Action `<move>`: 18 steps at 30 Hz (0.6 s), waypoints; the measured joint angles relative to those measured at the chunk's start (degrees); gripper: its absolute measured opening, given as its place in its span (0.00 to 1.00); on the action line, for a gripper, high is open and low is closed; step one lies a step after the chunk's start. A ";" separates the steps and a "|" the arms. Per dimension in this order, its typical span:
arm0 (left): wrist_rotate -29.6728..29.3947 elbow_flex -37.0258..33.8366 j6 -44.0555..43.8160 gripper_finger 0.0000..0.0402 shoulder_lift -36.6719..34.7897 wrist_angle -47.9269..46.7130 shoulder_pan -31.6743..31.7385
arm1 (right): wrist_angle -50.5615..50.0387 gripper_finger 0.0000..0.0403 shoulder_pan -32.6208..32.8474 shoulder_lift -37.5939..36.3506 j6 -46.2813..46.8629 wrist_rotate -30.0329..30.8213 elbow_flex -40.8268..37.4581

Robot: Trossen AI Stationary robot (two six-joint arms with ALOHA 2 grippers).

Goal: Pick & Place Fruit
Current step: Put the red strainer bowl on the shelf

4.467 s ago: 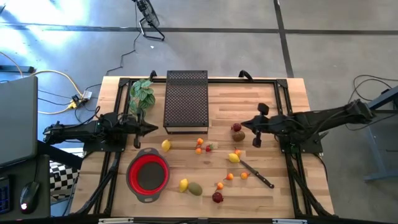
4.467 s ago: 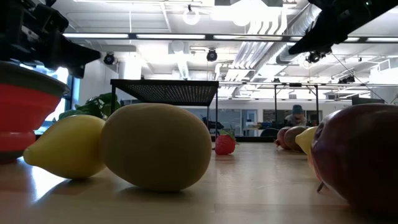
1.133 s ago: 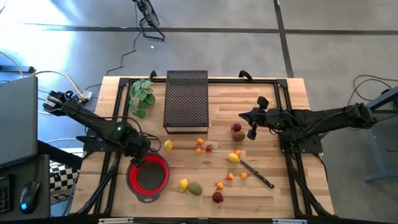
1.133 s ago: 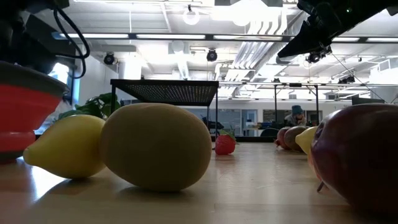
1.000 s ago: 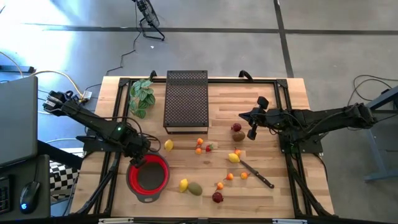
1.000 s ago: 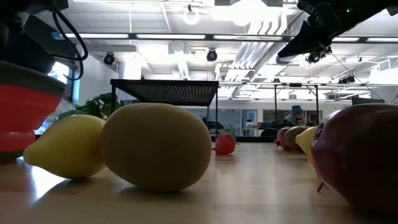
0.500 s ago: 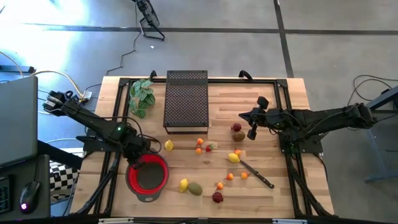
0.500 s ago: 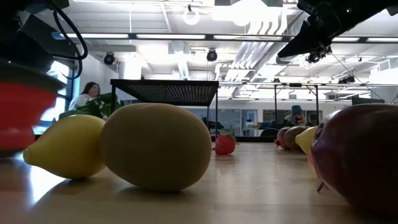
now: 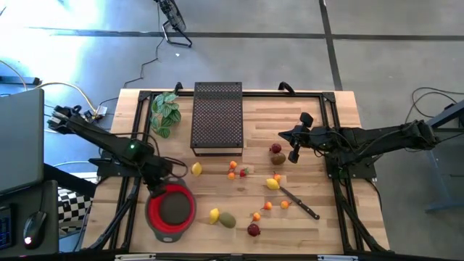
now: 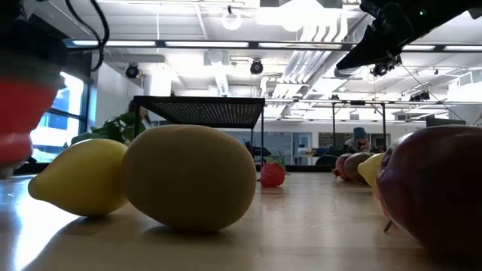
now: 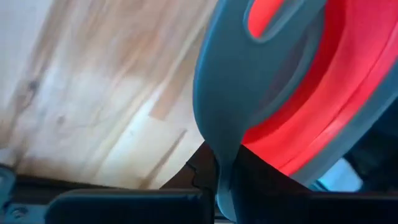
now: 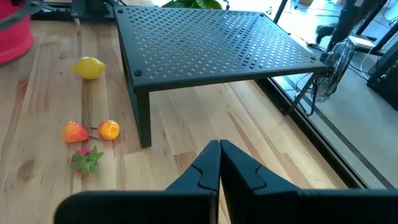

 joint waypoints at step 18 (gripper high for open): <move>-18.21 19.54 0.36 0.04 -11.56 -8.33 0.00 | 3.08 0.01 -0.01 0.00 -2.35 0.00 0.00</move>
